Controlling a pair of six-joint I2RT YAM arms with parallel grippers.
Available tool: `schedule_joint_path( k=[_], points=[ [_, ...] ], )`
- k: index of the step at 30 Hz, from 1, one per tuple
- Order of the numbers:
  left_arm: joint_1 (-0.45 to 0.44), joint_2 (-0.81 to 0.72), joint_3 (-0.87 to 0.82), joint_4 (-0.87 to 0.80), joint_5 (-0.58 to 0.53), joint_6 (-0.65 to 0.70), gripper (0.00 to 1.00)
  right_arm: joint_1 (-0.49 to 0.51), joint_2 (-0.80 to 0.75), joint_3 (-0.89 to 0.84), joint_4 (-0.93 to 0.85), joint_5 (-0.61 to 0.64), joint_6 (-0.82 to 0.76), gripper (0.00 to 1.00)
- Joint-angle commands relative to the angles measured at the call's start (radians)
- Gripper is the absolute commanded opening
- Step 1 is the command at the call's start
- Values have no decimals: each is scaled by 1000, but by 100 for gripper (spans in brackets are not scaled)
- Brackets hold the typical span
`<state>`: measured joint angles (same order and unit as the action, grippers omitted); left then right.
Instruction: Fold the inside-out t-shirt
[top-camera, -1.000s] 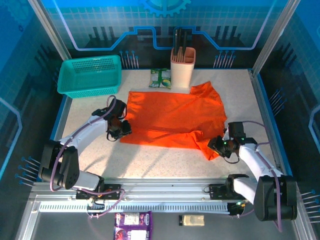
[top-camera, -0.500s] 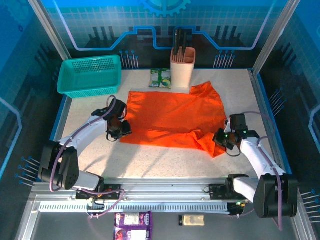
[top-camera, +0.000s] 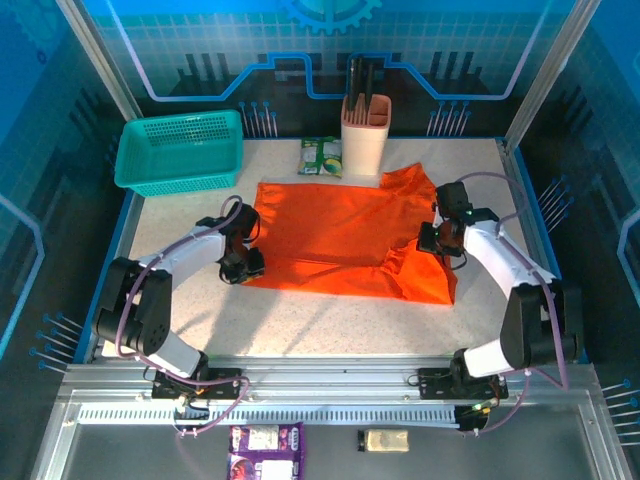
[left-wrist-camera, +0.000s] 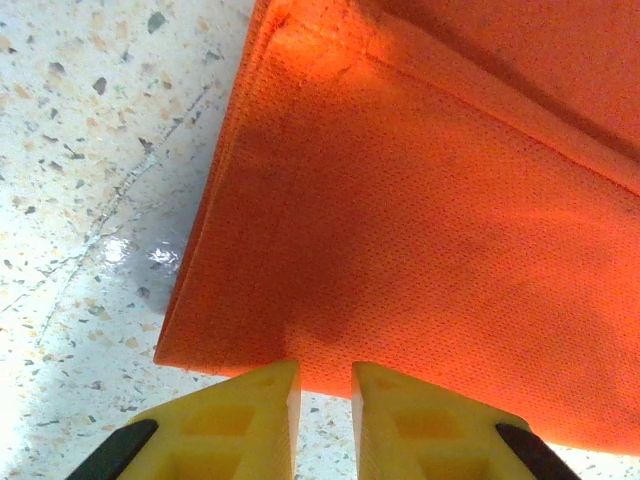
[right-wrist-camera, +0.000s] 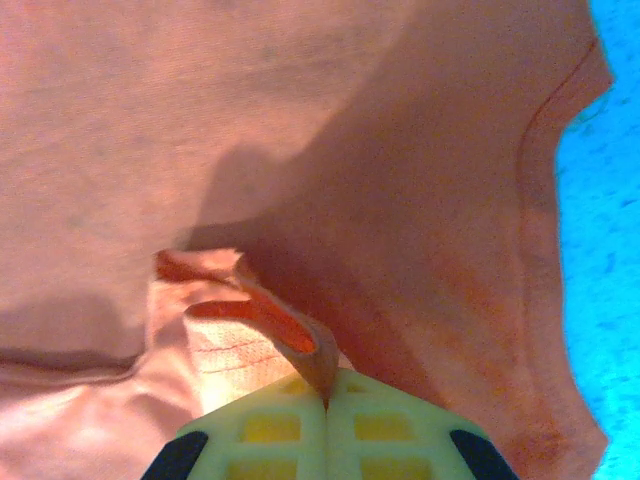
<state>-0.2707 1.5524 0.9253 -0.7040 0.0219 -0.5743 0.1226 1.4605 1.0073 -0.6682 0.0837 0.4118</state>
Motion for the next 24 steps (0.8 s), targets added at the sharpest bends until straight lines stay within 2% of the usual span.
schedule_joint_path(
  k=[1, 8, 12, 14, 18, 21, 24],
  points=[
    [1, 14, -26, -4, -22, 5, 21, 7, 49, 35, -34, 136, -42, 0],
    [5, 17, -46, 0, -30, -2, 21, -1, 173, 55, 51, 239, -58, 1],
    [5, -8, -58, -4, -32, -9, 21, -5, 205, 77, 29, 297, -38, 11],
    [5, -22, -63, -4, -34, -13, 21, 2, 179, 81, 12, 318, -31, 23],
    [5, -54, -60, -7, -33, -21, 22, 21, 88, 81, -53, 309, -14, 36],
    [6, -85, -46, -15, -27, -24, 22, 22, -2, 37, -78, 199, 11, 40],
    [5, -100, -20, -17, -6, -20, 22, -14, -76, -53, -49, -27, 47, 42]
  ],
)
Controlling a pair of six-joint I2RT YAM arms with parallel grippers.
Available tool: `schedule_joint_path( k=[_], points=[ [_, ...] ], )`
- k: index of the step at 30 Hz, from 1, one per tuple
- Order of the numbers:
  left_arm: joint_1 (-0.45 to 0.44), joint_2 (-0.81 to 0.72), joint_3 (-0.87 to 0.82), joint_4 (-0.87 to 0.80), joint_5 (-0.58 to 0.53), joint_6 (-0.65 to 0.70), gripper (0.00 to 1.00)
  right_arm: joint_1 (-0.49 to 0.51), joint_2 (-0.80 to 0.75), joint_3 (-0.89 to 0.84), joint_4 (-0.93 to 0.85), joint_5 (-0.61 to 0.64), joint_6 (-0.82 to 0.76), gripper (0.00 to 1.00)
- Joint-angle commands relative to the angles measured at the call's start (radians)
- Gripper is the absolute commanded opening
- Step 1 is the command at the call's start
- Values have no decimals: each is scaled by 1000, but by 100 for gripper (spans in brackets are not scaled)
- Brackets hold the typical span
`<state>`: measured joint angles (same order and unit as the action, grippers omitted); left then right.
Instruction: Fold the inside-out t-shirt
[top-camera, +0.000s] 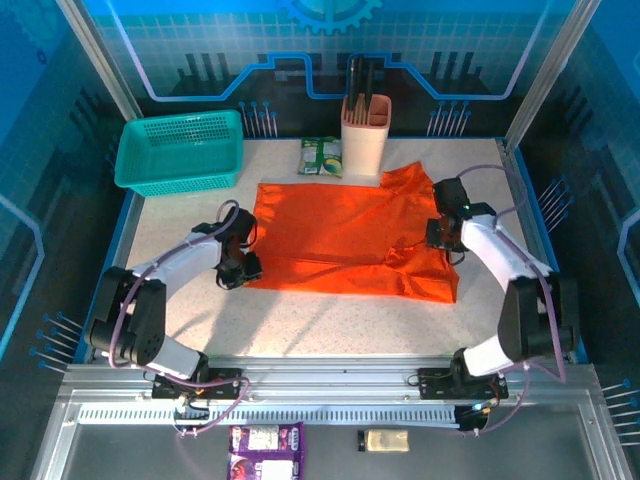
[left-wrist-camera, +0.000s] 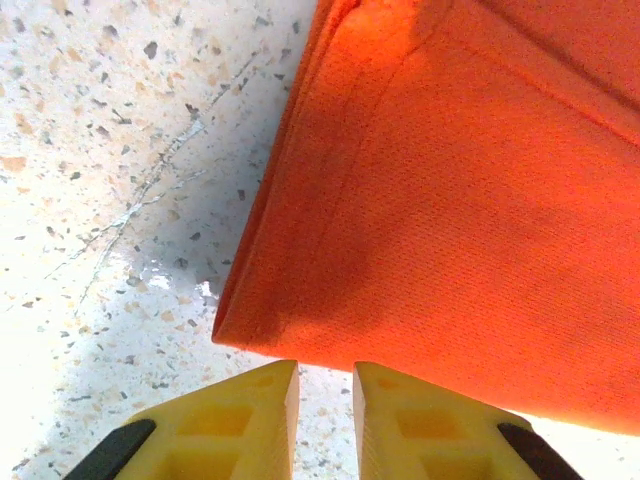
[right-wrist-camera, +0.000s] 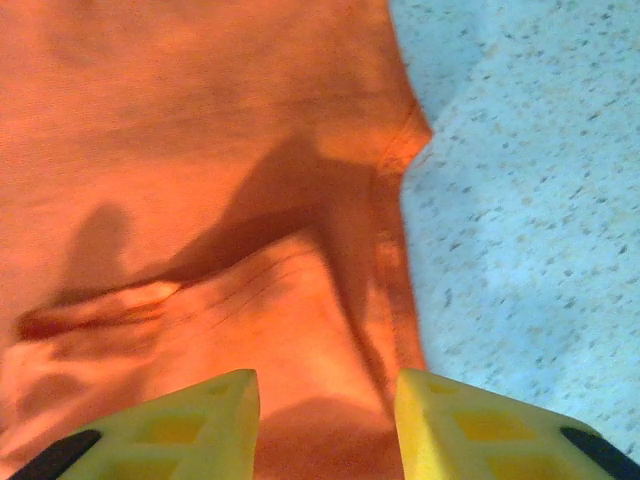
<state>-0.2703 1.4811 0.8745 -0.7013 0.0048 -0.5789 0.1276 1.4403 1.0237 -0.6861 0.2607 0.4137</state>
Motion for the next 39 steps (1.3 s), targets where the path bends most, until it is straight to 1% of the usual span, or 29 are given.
schedule_joint_path(
  k=[1, 5, 7, 9, 14, 16, 21, 24, 28, 31, 35, 37, 39],
  points=[
    [4, -27, 40, -12, 20, -13, 22, -36, -72, -104, -7, -288, 57, 43],
    [-6, 38, 74, 13, 54, 4, 21, -98, -72, -231, 120, -538, 97, 46],
    [-10, 78, 76, 19, 59, 7, 20, -126, -45, -266, 184, -611, 112, 47],
    [-9, 101, 61, 33, 57, 4, 20, -157, -10, -288, 218, -622, 118, 49],
    [12, 106, -16, 53, 44, -13, 20, -255, 54, -299, 223, -523, 126, 51],
    [18, 98, -49, 63, 41, -18, 20, -274, 56, -286, 201, -485, 121, 51],
    [20, 61, -74, 76, 58, -26, 19, -258, -4, -224, 145, -489, 63, 49],
    [15, 8, -46, 73, 93, -26, 21, -217, -15, -152, 65, -408, 6, 48],
    [-47, -12, 80, 32, 93, -13, 23, -172, 35, -43, 2, -296, -51, 46],
    [-110, 28, 183, 46, 107, -16, 24, -150, 97, 23, -30, -232, -81, 44],
    [-211, 157, 335, 88, 141, -14, 26, -142, 172, 81, -35, -176, -110, 43],
    [-261, 241, 429, 91, 152, -1, 26, -142, 210, 101, -31, -162, -117, 42],
    [-312, 329, 526, 92, 155, 15, 26, -143, 246, 118, -23, -174, -123, 41]
  ],
)
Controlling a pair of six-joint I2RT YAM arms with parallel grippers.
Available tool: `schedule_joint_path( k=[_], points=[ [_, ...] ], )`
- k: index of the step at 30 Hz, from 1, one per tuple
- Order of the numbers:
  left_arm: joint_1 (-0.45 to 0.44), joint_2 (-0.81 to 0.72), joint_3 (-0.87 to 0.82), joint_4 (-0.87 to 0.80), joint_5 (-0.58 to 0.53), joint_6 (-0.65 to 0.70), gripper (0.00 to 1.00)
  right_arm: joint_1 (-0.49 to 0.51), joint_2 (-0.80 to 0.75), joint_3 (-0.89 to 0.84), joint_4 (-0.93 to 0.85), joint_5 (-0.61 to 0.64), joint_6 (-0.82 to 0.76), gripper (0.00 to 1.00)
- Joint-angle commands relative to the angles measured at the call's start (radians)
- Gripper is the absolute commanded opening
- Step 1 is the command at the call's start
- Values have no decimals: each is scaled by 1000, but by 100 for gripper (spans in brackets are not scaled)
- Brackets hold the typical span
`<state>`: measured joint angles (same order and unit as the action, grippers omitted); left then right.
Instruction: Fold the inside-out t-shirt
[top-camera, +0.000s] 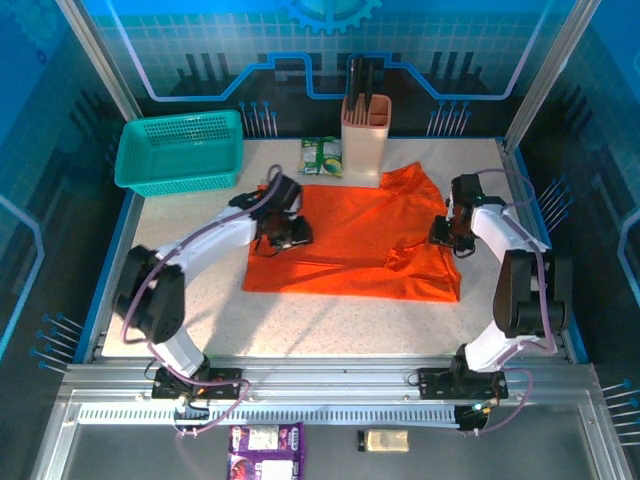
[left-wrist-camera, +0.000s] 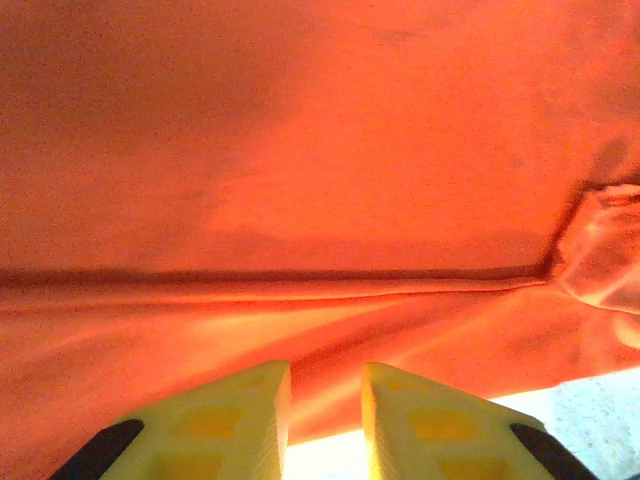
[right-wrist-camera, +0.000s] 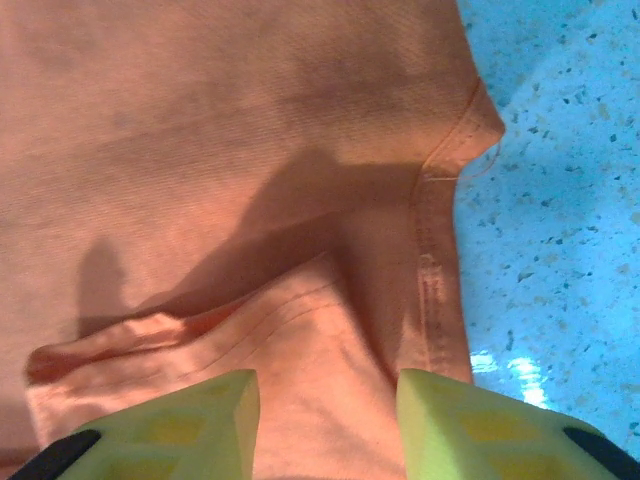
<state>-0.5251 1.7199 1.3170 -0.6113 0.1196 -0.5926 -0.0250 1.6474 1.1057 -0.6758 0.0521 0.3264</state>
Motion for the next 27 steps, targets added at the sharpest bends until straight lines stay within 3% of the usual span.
schedule_joint_path(
  k=[1, 14, 27],
  points=[
    [-76, 137, 139, 1, 47, 39, 27, 10, 55, 43, -26, 25, -37, 40],
    [-208, 579, 654, -89, 159, 144, 30, 23, 182, 87, 15, -52, -53, 35],
    [-245, 756, 824, -93, 246, 127, 30, 23, 179, 94, -1, -48, -61, 24]
  ],
)
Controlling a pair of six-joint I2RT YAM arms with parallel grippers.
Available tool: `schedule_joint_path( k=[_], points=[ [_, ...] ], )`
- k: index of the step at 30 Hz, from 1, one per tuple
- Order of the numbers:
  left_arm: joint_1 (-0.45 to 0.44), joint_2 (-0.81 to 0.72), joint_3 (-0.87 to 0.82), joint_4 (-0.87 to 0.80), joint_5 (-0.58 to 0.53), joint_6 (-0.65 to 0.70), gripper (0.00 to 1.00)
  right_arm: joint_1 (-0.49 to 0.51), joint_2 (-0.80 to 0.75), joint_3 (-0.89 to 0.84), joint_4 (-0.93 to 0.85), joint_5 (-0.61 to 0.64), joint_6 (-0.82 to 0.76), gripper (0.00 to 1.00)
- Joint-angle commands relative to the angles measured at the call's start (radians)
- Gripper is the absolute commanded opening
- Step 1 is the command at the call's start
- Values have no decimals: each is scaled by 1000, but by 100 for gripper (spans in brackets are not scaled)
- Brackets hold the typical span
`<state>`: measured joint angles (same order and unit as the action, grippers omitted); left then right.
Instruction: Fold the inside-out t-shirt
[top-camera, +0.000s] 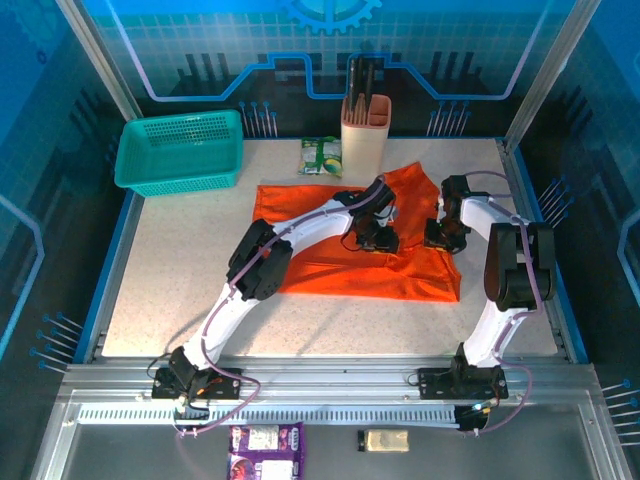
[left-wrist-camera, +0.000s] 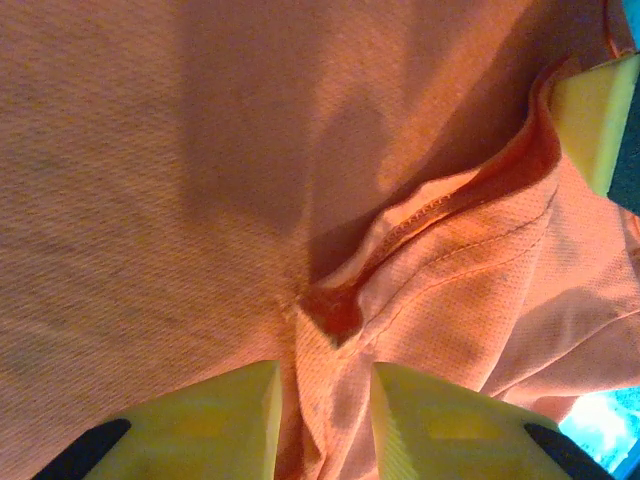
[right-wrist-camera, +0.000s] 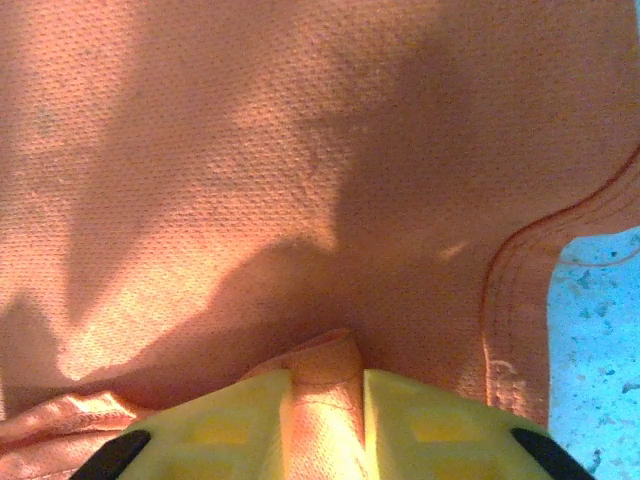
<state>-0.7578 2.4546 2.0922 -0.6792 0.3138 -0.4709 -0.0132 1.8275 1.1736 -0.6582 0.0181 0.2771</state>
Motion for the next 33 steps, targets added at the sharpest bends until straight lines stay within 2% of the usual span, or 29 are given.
schedule_joint_path(
  k=[1, 7, 15, 21, 33],
  points=[
    [-13, 26, 55, -25, 56, 5, 29, 11, -3, 26, -20, -12, -12, 22],
    [-16, 37, 56, -19, 31, 1, 23, 14, -28, 27, -35, -3, -9, 13],
    [-17, -6, 32, -10, -41, 9, 0, 30, -88, 41, -79, 25, -3, 2],
    [-14, -92, -48, 44, -105, 4, 0, 36, -136, 47, -102, 40, 2, 0],
    [-10, -130, -95, 76, -187, -17, 0, 38, -109, 96, -95, 70, -16, 0]
  ],
)
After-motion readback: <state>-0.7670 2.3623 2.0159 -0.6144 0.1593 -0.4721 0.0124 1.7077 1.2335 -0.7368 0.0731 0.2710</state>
